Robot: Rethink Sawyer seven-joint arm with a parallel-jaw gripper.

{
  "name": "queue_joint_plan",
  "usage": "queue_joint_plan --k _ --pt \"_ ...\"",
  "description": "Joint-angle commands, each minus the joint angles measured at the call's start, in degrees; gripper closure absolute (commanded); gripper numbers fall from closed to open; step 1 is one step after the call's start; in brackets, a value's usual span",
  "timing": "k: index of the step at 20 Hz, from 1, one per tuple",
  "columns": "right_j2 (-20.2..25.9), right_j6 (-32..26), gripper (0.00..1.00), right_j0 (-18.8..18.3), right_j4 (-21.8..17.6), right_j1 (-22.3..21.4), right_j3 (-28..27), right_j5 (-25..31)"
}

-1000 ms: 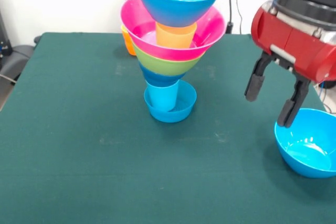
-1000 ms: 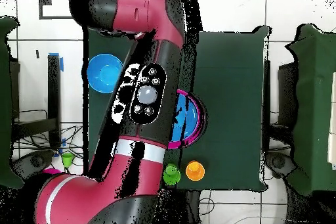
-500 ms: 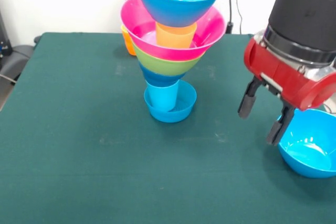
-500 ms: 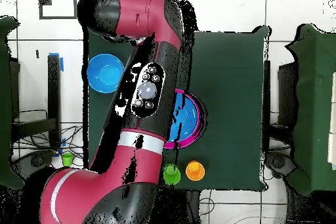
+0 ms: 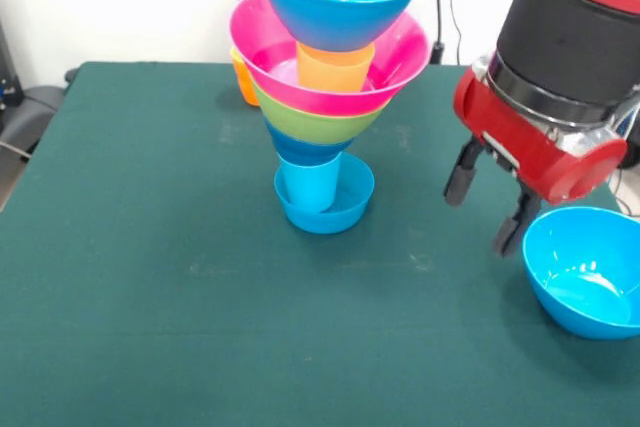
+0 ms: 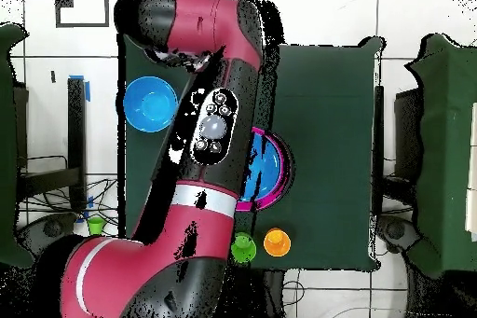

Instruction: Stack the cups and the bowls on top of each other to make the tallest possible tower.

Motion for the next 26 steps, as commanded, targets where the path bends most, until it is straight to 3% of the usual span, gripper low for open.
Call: queue_joint_plan --k 1,6,10,15,20,26 --pt "2.95 -3.16 0.00 -0.54 -1.14 -3.98 -2.69 12.64" --pt "2.49 0.90 0.00 1.08 0.89 -2.88 -8.26 17.59" --pt "-0.34 4.72 0.00 0.65 4.29 1.17 -17.89 23.19" --pt "-2.92 1.97 0.00 -0.17 8.12 4.77 -23.55 20.81" --pt "-2.76 -0.10 0.00 0.39 8.33 4.54 -20.34 17.60" --pt "0.10 -2.84 0.00 1.45 4.62 2.57 -12.56 10.49"
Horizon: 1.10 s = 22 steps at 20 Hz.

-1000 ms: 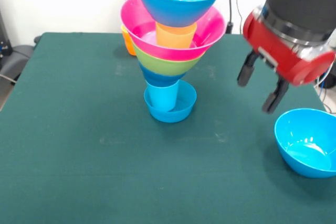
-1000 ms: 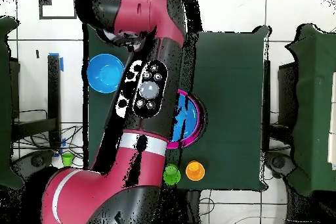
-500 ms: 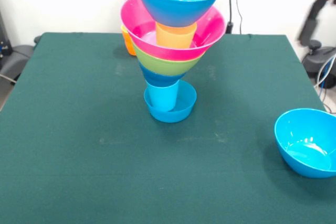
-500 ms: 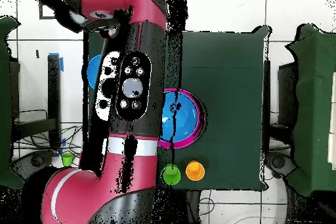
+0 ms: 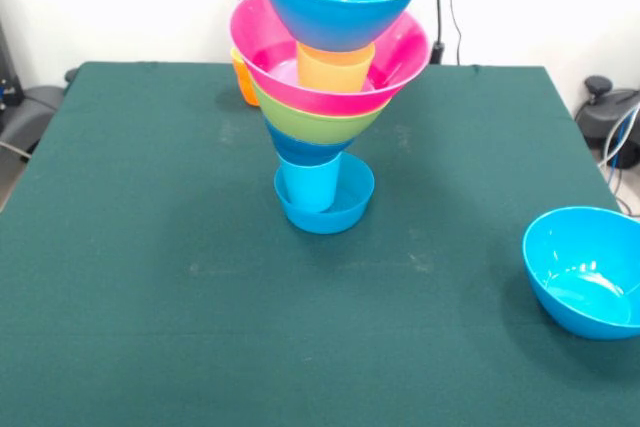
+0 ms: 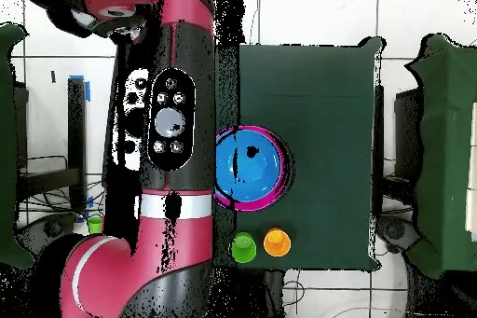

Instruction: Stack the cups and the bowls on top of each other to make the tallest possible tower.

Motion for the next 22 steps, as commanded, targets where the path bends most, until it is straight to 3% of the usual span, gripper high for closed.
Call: queue_joint_plan --k 1,10,22 --pt "5.01 -3.19 0.00 1.06 -4.23 1.63 8.43 -6.36" --pt "5.84 -4.63 0.00 1.78 -5.81 1.71 13.57 -12.89" --pt "3.76 -3.34 0.00 1.62 -5.14 3.33 11.36 -10.41"
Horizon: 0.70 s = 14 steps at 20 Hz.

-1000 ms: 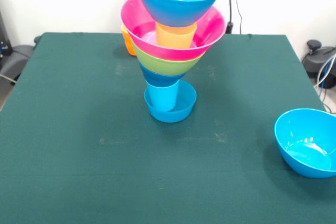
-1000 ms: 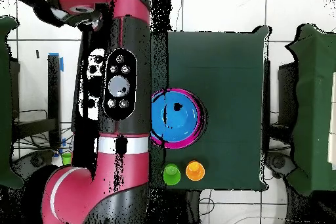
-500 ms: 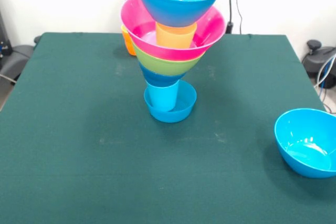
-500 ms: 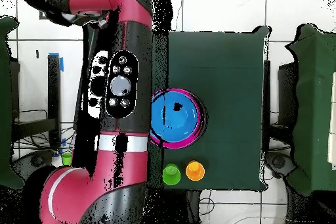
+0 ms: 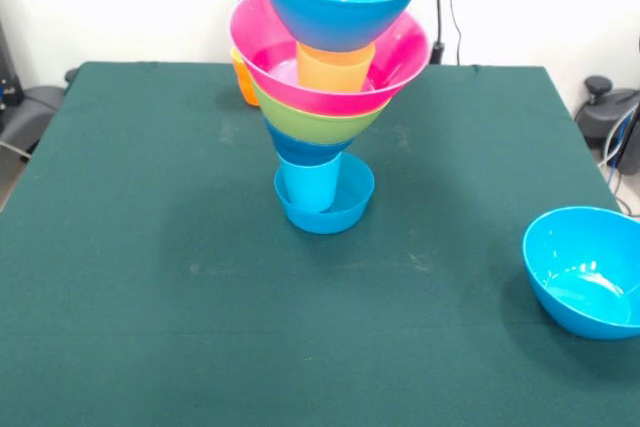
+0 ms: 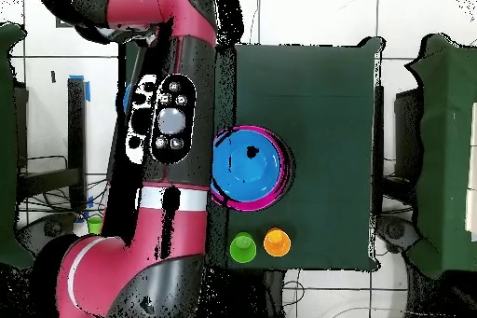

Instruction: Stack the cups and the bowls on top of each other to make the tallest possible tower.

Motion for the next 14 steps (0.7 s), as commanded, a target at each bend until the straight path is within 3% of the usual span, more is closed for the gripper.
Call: queue_joint_plan --k 1,14 --pt "3.25 -3.74 0.00 -0.58 -3.88 2.55 3.88 0.81" --pt "2.04 -1.90 0.00 -4.29 -2.07 10.84 -2.66 -3.07"
